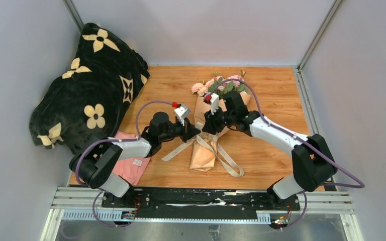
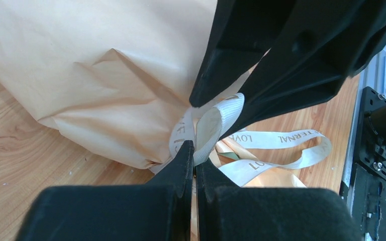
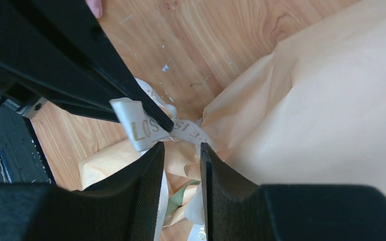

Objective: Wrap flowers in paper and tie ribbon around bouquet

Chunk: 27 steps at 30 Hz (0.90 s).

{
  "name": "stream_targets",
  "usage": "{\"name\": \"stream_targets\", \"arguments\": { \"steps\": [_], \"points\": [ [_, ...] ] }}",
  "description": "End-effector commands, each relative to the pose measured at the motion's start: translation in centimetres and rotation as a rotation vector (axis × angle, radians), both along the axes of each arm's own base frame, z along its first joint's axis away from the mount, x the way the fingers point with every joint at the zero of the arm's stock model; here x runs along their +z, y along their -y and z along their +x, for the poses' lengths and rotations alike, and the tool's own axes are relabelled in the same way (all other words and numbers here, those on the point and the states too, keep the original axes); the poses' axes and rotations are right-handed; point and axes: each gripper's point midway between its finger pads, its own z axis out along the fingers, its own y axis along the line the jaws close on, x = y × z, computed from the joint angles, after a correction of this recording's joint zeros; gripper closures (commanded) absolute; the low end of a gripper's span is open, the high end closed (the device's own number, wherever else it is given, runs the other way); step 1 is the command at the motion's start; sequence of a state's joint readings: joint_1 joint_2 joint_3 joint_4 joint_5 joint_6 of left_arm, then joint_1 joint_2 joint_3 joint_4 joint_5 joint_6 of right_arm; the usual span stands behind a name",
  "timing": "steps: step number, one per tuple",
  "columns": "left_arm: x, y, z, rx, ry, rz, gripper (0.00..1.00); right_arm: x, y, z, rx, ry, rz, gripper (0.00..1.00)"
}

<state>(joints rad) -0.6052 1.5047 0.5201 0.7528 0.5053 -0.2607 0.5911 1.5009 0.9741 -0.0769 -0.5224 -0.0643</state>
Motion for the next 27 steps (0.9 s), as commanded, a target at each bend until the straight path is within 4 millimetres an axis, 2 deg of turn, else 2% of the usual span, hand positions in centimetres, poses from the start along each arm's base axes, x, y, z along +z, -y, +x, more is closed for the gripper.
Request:
{"name": "stream_targets", "arguments": {
  "steps": [1, 7, 10, 12, 13, 16, 18, 22, 25, 27],
  "points": [
    [0.4, 0.3, 0.5, -0.009, 0.022, 0.000, 1.00, 1.6, 0.6, 0.3, 0.036, 0.046, 0.021, 0.63],
    [0.4, 0.2, 0.6, -0.003, 0.023, 0.005, 1.00, -1.4, 0.8, 1.1, 0.039, -0.014, -0.061, 0.60],
    [0.5, 0.2, 0.7, 0.001, 0.026, 0.004, 1.00, -2.4, 0.7, 0.6, 0.059, -0.058, -0.074, 0.61],
    [0.5, 0.1, 0.8, 0.008, 0.031, 0.007, 1.00, -3.1, 0.8, 0.1, 0.063, -0.087, -0.082, 0.66],
    [0.4, 0.1, 0.9, 0.013, 0.033, 0.009, 1.00, -3.2, 0.9, -0.2, 0.064, -0.097, -0.086, 0.73],
    [0.3, -0.1, 1.5, 0.043, 0.037, 0.019, 1.00, -2.3, 0.9, -1.4, 0.091, -0.120, -0.051, 0.93],
    [0.1, -0.3, 1.9, 0.058, 0.053, 0.029, 1.00, -1.3, 0.8, -2.6, 0.121, -0.122, -0.010, 0.98],
    [0.3, -0.1, 2.3, 0.052, 0.096, 0.023, 1.00, -1.2, 0.9, -5.2, 0.181, -0.160, 0.040, 0.99],
    [0.0, 0.0, 2.2, 0.045, 0.098, 0.028, 1.00, -2.8, 0.7, -7.0, 0.222, -0.249, 0.072, 0.98],
    [-0.1, 0.0, 2.2, 0.041, 0.102, 0.031, 1.00, -3.6, 0.7, -7.8, 0.239, -0.297, 0.067, 0.93]
  ]
}}
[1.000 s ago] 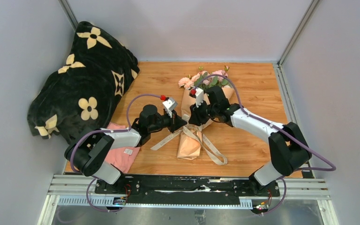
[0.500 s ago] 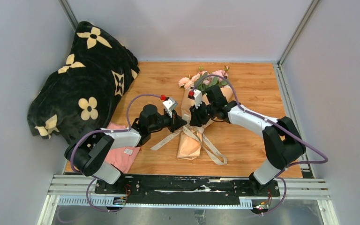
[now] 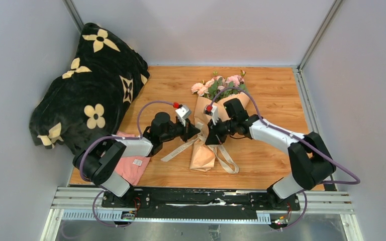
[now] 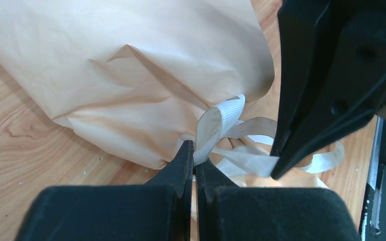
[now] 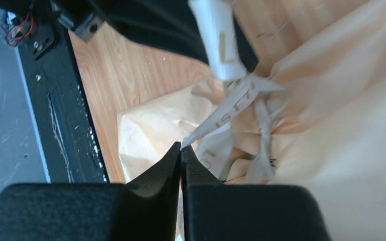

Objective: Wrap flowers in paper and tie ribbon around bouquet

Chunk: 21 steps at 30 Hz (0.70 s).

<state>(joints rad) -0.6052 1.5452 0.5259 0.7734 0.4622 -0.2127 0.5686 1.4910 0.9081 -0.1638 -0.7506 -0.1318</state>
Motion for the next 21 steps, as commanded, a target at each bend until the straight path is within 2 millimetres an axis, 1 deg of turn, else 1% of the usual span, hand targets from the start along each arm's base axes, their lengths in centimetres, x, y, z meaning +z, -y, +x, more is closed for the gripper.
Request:
{"name": "stream_targets", "arguments": {
  "steps": [1, 2, 4, 7, 9, 12, 13, 15, 17, 18, 19, 21],
  "points": [
    [0.8, 0.3, 0.9, -0.003, 0.068, -0.006, 1.00, -2.2, 0.4, -2.9, 0.059, -0.160, -0.003, 0.87],
    [0.8, 0.4, 0.7, -0.018, 0.071, -0.009, 1.00, -2.4, 0.6, -2.9, 0.059, -0.160, -0.024, 0.79],
    [0.7, 0.7, 0.3, -0.049, 0.082, -0.013, 1.00, -2.0, 1.1, -2.5, 0.059, -0.137, -0.060, 0.68],
    [0.3, 0.6, 0.3, -0.055, 0.098, 0.002, 1.00, 0.2, 1.8, -1.2, 0.036, -0.071, -0.072, 0.55],
    [0.3, 0.5, 0.3, -0.054, 0.111, 0.011, 1.00, 2.3, 2.3, -0.1, 0.000, -0.028, -0.062, 0.50],
    [0.6, 0.6, 0.3, -0.062, 0.128, 0.006, 1.00, 4.9, 3.4, 1.5, -0.078, 0.016, -0.042, 0.49],
    [0.6, 0.6, 0.3, -0.063, 0.130, 0.004, 1.00, 5.6, 3.8, 2.0, -0.102, 0.026, -0.032, 0.49],
    [0.7, 0.6, 0.3, -0.063, 0.131, 0.003, 1.00, 6.0, 4.2, 3.2, -0.167, 0.036, -0.032, 0.52],
    [0.6, 0.6, 0.3, -0.064, 0.132, 0.006, 1.00, 5.1, 4.5, 4.9, -0.257, 0.032, -0.057, 0.70],
    [0.5, 0.6, 0.2, -0.065, 0.129, 0.006, 1.00, 4.3, 4.5, 5.6, -0.283, 0.024, -0.074, 0.78],
    [0.5, 0.6, 0.3, -0.063, 0.128, 0.006, 1.00, 3.6, 4.3, 6.0, -0.287, 0.011, -0.085, 0.83],
    [0.6, 0.6, 0.3, -0.062, 0.127, 0.003, 1.00, 2.3, 3.3, 5.9, -0.254, -0.010, -0.114, 0.89]
  ]
}}
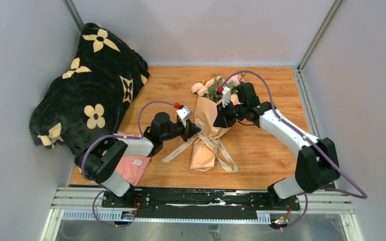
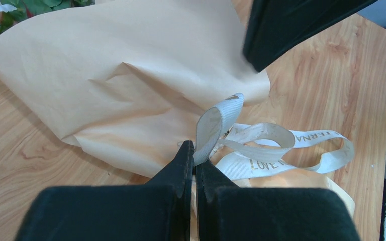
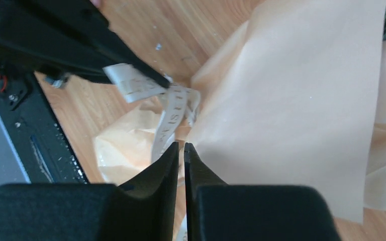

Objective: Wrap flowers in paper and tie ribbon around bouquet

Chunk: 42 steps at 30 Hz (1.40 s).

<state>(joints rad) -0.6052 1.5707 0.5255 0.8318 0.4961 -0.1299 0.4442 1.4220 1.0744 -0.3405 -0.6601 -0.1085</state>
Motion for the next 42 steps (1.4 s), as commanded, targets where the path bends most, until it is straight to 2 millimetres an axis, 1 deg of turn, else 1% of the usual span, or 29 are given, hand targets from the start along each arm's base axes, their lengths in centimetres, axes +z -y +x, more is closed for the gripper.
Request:
{"name": "stream_targets", "arguments": {
  "steps": [1, 3, 5, 9, 11, 15, 19, 21, 24, 26, 28, 30, 33, 36, 39, 42],
  "points": [
    [0.5, 0.2, 0.2, -0.012, 0.034, -0.011, 1.00, -3.8, -0.9, 0.9, -0.033, -0.083, -0.097, 0.90],
    [0.5, 0.2, 0.2, -0.010, 0.036, -0.008, 1.00, -5.2, -1.5, 0.3, 0.004, -0.104, -0.139, 0.91],
    [0.4, 0.1, 0.2, -0.009, 0.035, -0.004, 1.00, -6.0, -1.9, -0.2, 0.019, -0.119, -0.152, 0.91],
    [0.2, 0.1, 0.0, -0.012, 0.026, -0.004, 1.00, -8.0, -1.8, -0.6, 0.006, -0.159, -0.171, 0.91],
    [0.2, 0.1, 0.1, -0.010, 0.026, -0.005, 1.00, -8.5, -2.0, -1.0, 0.016, -0.181, -0.158, 0.90],
    [0.2, 0.1, 0.1, -0.009, 0.030, -0.002, 1.00, -8.4, -2.4, -2.2, 0.066, -0.184, -0.142, 0.90],
    [0.1, 0.0, 0.0, -0.007, 0.028, 0.001, 1.00, -7.3, -2.6, -4.8, 0.157, -0.197, -0.113, 0.90],
    [0.0, 0.0, 0.0, -0.007, 0.026, 0.001, 1.00, -7.5, -2.5, -6.1, 0.179, -0.206, -0.125, 0.89],
    [0.1, 0.0, 0.0, -0.008, 0.025, 0.000, 1.00, -7.8, -2.5, -7.0, 0.165, -0.217, -0.122, 0.89],
    [0.1, 0.0, 0.0, -0.009, 0.026, 0.001, 1.00, -7.8, -2.8, -6.9, 0.146, -0.216, -0.096, 0.87],
    [0.1, 0.0, -0.1, -0.009, 0.026, 0.001, 1.00, -7.8, -3.2, -6.4, 0.122, -0.203, -0.072, 0.84],
    [0.1, 0.0, -0.1, -0.010, 0.026, 0.001, 1.00, -7.7, -3.4, -5.3, 0.083, -0.169, -0.070, 0.80],
    [0.2, -0.1, -0.1, -0.010, 0.026, 0.002, 1.00, -7.8, -3.3, -3.8, 0.042, -0.114, -0.094, 0.77],
    [0.2, -0.1, -0.1, -0.008, 0.026, 0.004, 1.00, -7.7, -3.5, -2.9, 0.034, -0.084, -0.096, 0.72],
    [0.2, -0.1, -0.1, -0.007, 0.028, 0.005, 1.00, -8.1, -3.8, -3.1, 0.054, -0.098, -0.093, 0.64],
    [0.2, -0.2, -0.1, -0.005, 0.027, 0.007, 1.00, -8.7, -3.8, -3.4, 0.068, -0.120, -0.095, 0.62]
  ]
}}
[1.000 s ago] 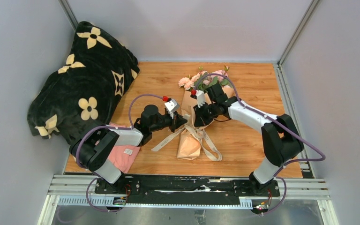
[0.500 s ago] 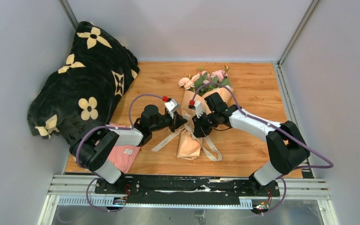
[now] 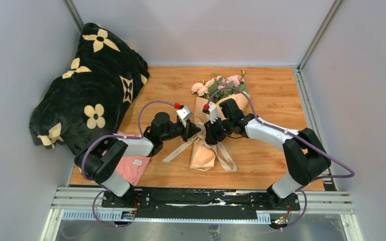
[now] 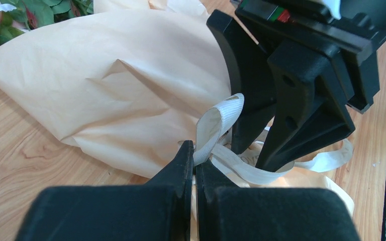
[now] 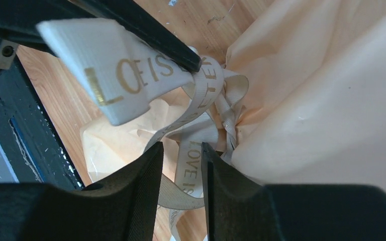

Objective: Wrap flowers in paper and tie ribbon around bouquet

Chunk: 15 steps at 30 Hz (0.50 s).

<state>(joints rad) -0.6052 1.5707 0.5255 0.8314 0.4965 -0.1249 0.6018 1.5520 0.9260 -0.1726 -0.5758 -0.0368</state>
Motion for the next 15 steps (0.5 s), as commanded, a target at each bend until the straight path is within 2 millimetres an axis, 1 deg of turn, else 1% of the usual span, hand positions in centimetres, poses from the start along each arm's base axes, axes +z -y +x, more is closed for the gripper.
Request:
{"name": "stream_targets", "arguments": {
  "steps": [1, 5, 7, 9, 11, 13, 15],
  "points": [
    [0.1, -0.2, -0.1, -0.005, 0.023, 0.005, 1.00, -0.6, -0.5, 0.1, 0.015, -0.006, 0.000, 0.61],
    [0.1, -0.1, -0.1, -0.005, 0.021, 0.005, 1.00, -1.4, -0.8, 0.0, 0.020, -0.023, 0.000, 0.60],
    [0.1, -0.1, -0.1, -0.004, 0.021, 0.005, 1.00, -1.6, -0.9, 0.0, 0.025, -0.026, -0.003, 0.61],
    [0.1, -0.2, -0.1, -0.002, 0.021, 0.007, 1.00, -1.8, -0.7, 0.1, 0.012, -0.022, -0.015, 0.77],
    [0.1, -0.2, 0.0, 0.003, 0.020, 0.011, 1.00, -1.5, -0.4, 0.3, 0.001, -0.001, -0.024, 0.91],
    [0.0, -0.3, 0.0, 0.007, 0.020, 0.014, 1.00, -1.1, 0.0, 0.5, -0.014, 0.009, -0.032, 0.99],
    [-0.1, -0.4, 0.0, 0.010, 0.019, 0.017, 1.00, -0.7, 0.7, 0.6, -0.038, 0.014, -0.045, 1.00]
  ]
}}
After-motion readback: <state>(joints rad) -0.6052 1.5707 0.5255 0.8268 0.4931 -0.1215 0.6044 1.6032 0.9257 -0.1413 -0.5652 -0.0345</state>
